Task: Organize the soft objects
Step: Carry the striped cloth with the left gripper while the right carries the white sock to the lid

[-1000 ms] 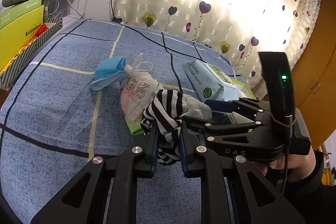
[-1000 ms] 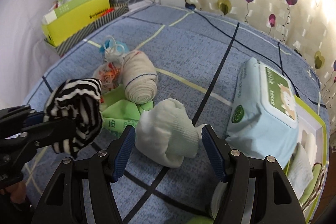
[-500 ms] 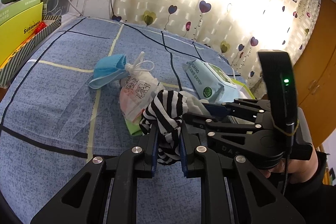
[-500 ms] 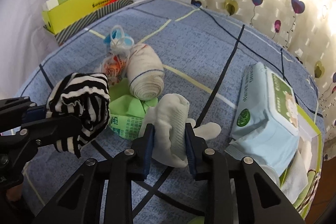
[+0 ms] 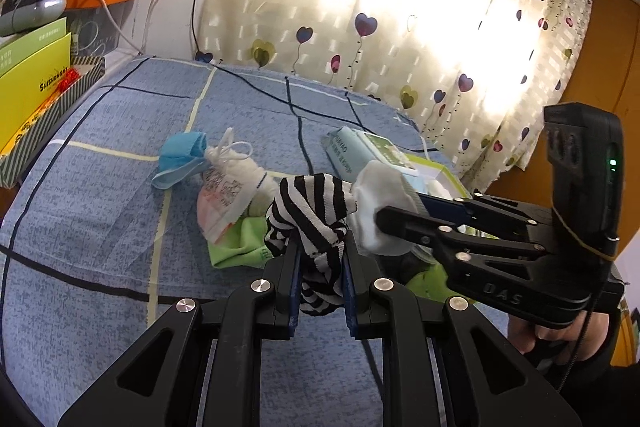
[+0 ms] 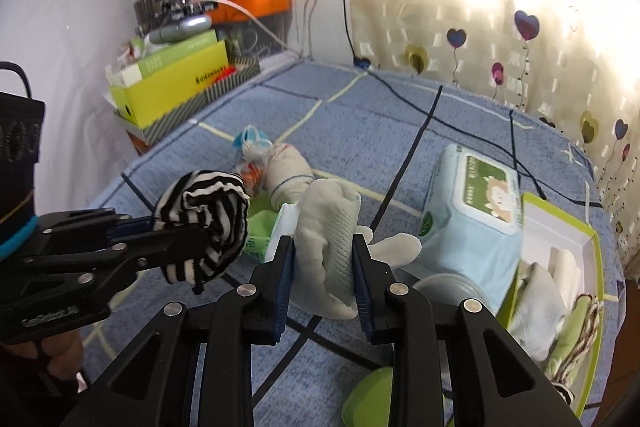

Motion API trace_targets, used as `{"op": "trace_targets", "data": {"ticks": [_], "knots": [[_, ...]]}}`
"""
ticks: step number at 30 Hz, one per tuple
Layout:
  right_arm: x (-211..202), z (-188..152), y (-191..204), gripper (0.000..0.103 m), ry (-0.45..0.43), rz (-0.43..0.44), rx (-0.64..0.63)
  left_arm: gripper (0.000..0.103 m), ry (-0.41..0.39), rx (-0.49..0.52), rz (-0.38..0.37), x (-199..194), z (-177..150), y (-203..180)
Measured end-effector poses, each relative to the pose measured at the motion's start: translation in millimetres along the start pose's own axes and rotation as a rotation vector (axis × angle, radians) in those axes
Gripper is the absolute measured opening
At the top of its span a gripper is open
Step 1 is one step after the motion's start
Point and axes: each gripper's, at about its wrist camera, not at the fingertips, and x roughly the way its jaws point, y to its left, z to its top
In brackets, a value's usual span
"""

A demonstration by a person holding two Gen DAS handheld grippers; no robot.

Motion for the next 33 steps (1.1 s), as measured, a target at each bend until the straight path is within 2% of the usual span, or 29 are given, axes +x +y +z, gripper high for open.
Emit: {"op": "trace_targets", "data": {"ticks": [18, 33], "knots": [[-54, -20, -18, 0.026, -0.106, 0.004, 0.052, 0.018, -0.003, 0.063, 0.035, 1, 5, -40], [-88, -39, -45, 0.026, -0.161, -0.047, 0.110, 0.018, -0.003, 0.122, 0.008, 5, 7, -75]]}}
